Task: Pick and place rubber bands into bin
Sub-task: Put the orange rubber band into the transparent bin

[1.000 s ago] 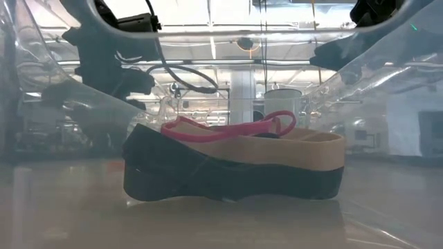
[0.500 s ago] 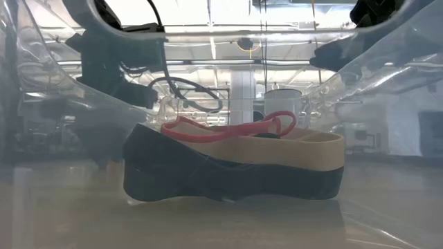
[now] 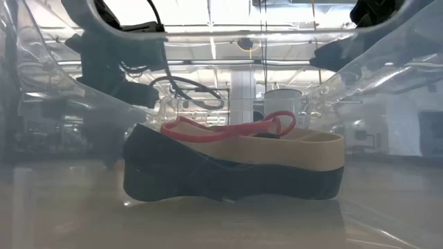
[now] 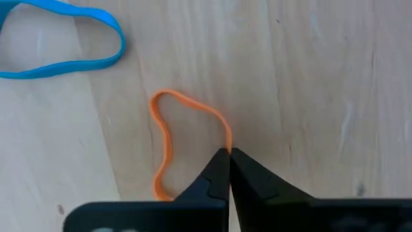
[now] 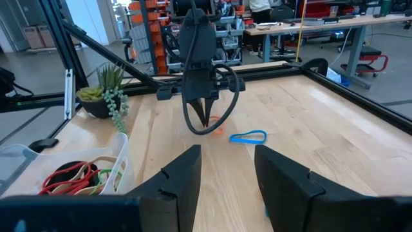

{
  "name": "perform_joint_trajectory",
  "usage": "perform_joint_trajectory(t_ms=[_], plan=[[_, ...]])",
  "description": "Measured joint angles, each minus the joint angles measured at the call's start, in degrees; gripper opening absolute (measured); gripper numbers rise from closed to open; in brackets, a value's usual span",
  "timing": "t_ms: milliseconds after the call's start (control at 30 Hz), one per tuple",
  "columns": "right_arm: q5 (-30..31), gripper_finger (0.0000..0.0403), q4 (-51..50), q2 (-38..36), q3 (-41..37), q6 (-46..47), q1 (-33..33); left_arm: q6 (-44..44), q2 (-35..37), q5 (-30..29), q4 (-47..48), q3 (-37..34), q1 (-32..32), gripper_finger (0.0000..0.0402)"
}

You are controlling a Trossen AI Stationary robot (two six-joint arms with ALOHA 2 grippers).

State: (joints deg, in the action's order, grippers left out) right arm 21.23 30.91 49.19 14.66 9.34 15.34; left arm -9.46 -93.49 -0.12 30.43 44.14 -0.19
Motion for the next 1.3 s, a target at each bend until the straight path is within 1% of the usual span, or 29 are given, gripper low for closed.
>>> perform_joint_trajectory(t_ms=[133,300,500,633,733,867,967,1067,1133,1300], plan=[[0.0,0.0139,-0.2,0.0,0.0,0.0,0.0,3.8,0.0,-0.1,-0.5,0.0,0.0,0.0008],[0.0,0.0139,-0.4,0.0,0.0,0.0,0.0,8.3,4.4,2.6,-0.9,-0.5,0.3,0.0005],[0.0,0.0139,-0.8,0.0,0.0,0.0,0.0,12.4,16.6,3.9,0.2,-0.3,1.5,0.0003],[0.0,0.0139,-0.8,0.0,0.0,0.0,0.0,15.7,25.9,4.6,-2.9,-0.3,2.5,0.0004],[0.0,0.0139,-1.0,0.0,0.0,0.0,0.0,18.7,31.8,6.6,-7.5,-0.3,3.2,0.0003],[0.0,0.0139,-0.9,0.0,0.0,-0.2,0.0,20.8,38.2,10.3,-17.9,-0.1,3.3,0.0005],[0.0,0.0139,-1.0,0.0,0.0,-0.2,0.0,21.3,40.9,14.0,-27.2,-0.1,3.0,0.0003],[0.0,0.0139,-0.8,0.0,0.0,-0.2,0.0,22.0,42.1,17.6,-35.9,0.0,2.1,0.0005],[0.0,0.0139,-0.8,0.0,0.0,-0.2,0.0,22.1,42.2,19.3,-39.0,0.0,1.1,0.0006],[0.0,0.0139,-0.8,0.0,0.0,-0.5,0.0,24.0,40.8,20.0,-44.4,0.4,-1.9,0.0004]])
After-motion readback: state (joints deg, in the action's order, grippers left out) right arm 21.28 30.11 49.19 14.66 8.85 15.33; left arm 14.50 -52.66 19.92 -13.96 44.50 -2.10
